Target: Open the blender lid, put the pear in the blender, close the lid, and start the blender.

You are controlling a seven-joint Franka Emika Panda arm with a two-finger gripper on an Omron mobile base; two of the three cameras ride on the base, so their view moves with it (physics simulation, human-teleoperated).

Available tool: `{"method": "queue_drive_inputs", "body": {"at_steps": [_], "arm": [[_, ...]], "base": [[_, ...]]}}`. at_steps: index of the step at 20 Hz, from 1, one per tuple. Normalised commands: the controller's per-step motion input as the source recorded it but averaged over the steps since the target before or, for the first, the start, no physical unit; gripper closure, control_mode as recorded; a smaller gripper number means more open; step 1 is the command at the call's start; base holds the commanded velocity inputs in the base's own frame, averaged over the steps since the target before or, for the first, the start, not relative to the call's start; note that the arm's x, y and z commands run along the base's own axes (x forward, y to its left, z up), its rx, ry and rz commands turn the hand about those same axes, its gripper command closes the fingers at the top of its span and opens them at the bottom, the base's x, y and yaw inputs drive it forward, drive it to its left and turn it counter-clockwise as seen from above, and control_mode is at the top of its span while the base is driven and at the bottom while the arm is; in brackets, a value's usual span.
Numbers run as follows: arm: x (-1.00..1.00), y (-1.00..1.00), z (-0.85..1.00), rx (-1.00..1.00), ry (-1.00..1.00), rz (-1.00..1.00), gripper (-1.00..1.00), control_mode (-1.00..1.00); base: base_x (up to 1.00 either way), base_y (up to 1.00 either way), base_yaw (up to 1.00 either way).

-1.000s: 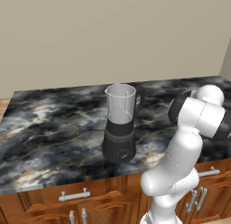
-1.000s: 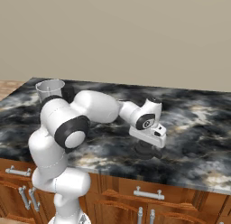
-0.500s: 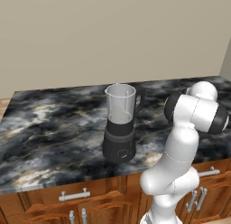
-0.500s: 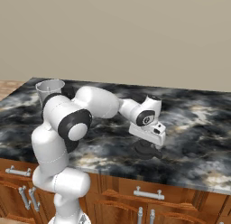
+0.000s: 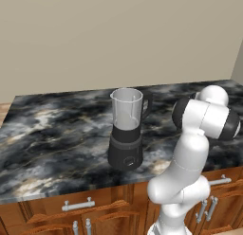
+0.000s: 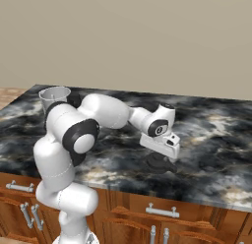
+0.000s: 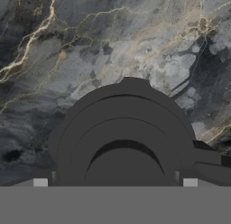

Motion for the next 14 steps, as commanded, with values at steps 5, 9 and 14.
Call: {"method": "queue_drive_inputs", "body": {"at_steps": [5, 9, 14], "arm": [[-0.12, 0.17, -0.09, -0.01, 0.0, 0.0, -1.0, -1.0], [-0.03, 0.17, -0.29, -0.02, 0.0, 0.0, -1.0, -1.0], [0.0, 0.11, -0.46, -0.02, 0.0, 0.0, 1.0, -1.0]], "base": [[0.0, 0.0, 0.0], [0.0, 0.0, 0.0], [0.0, 0.0, 0.0]]}}
